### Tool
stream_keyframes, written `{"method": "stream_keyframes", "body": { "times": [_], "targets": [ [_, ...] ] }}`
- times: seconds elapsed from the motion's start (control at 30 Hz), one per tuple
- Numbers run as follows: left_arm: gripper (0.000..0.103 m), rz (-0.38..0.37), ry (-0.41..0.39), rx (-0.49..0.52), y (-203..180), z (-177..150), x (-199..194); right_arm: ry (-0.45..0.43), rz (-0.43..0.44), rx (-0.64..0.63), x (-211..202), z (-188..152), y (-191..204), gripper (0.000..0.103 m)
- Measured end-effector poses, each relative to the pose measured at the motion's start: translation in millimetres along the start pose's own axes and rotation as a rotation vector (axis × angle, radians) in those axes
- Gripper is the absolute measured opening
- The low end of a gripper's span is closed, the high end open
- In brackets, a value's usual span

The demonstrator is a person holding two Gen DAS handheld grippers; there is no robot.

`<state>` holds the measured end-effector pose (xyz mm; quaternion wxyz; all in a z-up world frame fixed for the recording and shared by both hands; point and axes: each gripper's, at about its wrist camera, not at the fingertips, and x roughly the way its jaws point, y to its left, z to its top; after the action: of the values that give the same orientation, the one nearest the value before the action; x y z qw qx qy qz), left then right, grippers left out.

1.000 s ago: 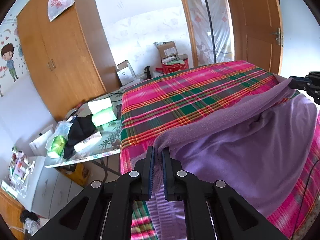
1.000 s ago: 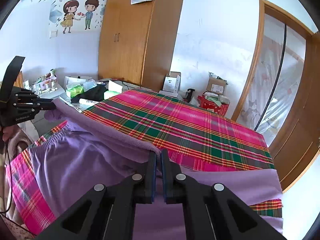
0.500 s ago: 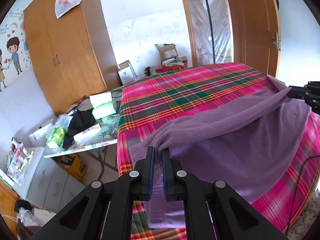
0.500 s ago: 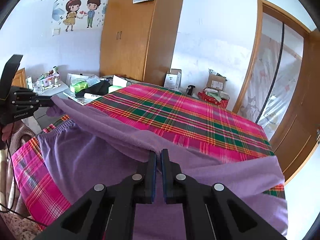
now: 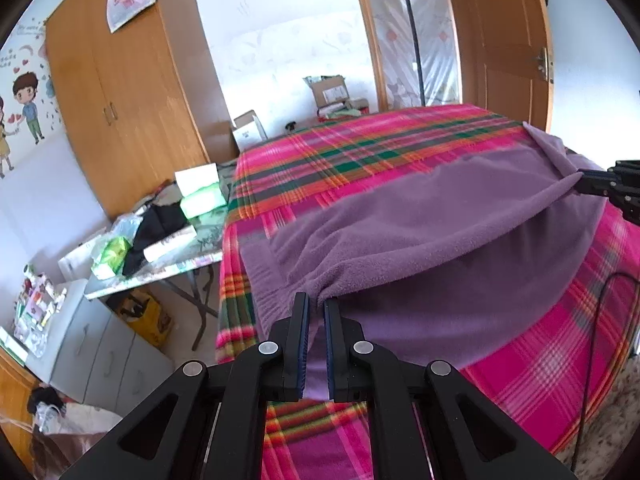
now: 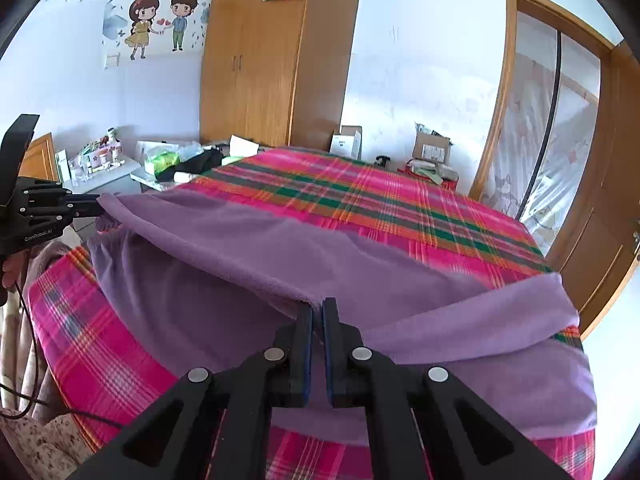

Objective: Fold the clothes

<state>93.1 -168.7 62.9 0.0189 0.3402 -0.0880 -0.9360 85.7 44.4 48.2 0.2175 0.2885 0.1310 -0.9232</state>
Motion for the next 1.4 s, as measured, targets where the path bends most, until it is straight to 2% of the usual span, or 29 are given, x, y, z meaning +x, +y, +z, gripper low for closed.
{"method": "stream_keyframes", "body": {
  "times": [0.33, 0.5, 0.6, 0.7, 0.83, 0.93, 1.0, 1.07, 1.13, 1.27, 1.4],
  "targets": [
    [0.007, -0.005, 0.025, -0.031, -2.6, -25.3, 3.1, 0.046, 0.015, 0.039, 7.5, -31.6, 2.6, 0.005],
    [0.006, 0.003, 0.056, -0.084, 6.4, -35.7, 8.2, 0.071, 0.020, 0.067, 12.5, -42.2, -0.1, 0.004],
    [0.006, -0.044, 0.079, -0.175, 16.5, -38.4, 10.4, 0.066, 0.006, 0.055, 12.3, -43.2, 3.4, 0.004],
    [0.008, -0.122, 0.098, -0.317, 29.2, -42.8, 10.1, 0.055, -0.020, 0.028, 11.1, -44.1, 8.7, 0.004],
    [0.025, -0.317, 0.112, -0.542, 46.1, -52.9, 13.2, 0.051, -0.043, 0.010, 12.0, -46.2, 12.2, 0.004],
    [0.034, -0.436, 0.098, -0.718, 59.8, -57.5, 18.8, 0.053, -0.041, 0.027, 13.2, -45.4, 11.2, 0.004],
    [0.045, -0.503, 0.087, -0.831, 68.3, -60.5, 25.7, 0.054, -0.037, 0.040, 13.5, -45.0, 10.5, 0.004],
    [0.046, -0.558, 0.084, -0.923, 74.3, -62.1, 33.5, 0.055, -0.038, 0.046, 13.7, -45.3, 11.1, 0.004],
    [0.046, -0.591, 0.085, -0.971, 75.6, -61.2, 39.8, 0.054, -0.039, 0.053, 13.3, -45.6, 11.9, 0.004],
    [0.046, -0.610, 0.136, -1.083, 78.6, -66.1, 57.7, 0.054, -0.037, 0.067, 14.1, -46.4, 10.9, 0.004],
    [0.046, -0.604, 0.157, -1.198, 80.2, -76.3, 66.2, 0.052, -0.034, 0.077, 13.9, -46.4, 9.1, 0.004]
  ]
}}
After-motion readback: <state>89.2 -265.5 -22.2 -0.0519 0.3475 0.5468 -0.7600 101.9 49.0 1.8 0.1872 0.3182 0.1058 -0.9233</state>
